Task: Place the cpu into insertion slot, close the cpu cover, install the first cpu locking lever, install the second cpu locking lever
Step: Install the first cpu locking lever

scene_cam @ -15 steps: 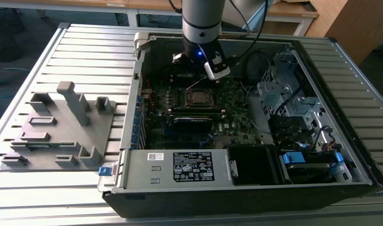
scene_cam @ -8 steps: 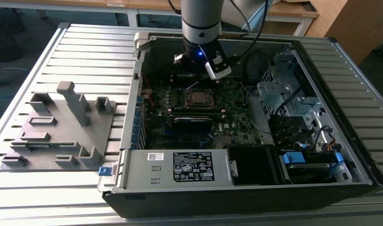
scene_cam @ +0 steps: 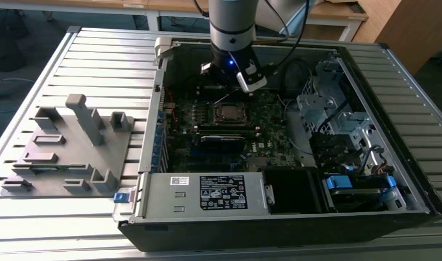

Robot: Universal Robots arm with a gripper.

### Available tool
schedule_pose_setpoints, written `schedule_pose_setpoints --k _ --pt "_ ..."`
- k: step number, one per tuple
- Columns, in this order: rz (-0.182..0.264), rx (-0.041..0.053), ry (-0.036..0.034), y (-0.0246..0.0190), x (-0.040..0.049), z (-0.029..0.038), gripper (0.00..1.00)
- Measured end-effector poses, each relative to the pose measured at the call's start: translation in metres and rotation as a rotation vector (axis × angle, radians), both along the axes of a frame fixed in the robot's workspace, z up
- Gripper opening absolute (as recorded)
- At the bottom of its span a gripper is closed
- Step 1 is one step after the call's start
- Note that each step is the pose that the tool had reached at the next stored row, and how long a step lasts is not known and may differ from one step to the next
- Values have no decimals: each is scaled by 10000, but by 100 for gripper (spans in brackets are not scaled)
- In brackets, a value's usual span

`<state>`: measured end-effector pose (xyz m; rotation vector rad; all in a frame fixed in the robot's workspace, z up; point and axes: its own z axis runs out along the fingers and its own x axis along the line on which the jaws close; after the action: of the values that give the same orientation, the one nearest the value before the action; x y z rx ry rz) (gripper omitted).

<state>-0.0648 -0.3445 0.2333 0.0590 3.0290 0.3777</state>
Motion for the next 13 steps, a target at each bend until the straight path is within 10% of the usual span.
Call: schedule_pose_setpoints --k 10,13 --pt "1 -143 -24 17 0 -25 10" --pt "0 -322 -29 21 0 -25 10"
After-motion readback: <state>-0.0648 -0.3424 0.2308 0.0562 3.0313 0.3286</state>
